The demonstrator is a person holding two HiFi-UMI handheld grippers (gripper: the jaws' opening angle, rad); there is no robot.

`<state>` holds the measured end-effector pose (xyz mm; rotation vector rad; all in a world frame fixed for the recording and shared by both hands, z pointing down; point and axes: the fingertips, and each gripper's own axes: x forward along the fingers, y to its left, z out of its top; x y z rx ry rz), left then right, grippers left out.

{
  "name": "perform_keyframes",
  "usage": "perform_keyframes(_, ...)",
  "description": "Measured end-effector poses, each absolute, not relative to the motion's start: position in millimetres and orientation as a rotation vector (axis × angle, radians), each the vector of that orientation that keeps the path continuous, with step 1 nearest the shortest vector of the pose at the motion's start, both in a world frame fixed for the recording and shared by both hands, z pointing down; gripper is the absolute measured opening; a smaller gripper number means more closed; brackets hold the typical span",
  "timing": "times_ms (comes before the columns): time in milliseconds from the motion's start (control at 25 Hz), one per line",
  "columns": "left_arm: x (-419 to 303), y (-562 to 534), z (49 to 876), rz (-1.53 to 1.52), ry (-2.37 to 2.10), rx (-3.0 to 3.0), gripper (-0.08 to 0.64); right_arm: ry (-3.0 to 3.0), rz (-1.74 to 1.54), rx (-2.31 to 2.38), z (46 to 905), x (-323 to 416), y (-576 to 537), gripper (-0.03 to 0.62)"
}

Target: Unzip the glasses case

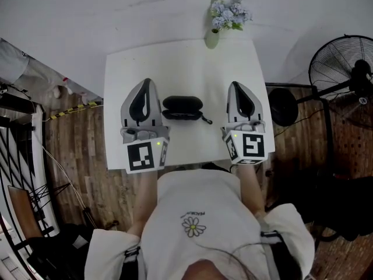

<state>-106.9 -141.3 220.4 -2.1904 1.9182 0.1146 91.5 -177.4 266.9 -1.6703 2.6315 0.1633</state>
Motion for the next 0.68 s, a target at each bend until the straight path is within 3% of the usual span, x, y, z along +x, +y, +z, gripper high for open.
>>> perform_keyframes(680,-115.6,-137.5,228.2,0.099,1.942,-2.197,0.014,2.666,0.246,-1.669,264.2,86.1,-176.6,0.008)
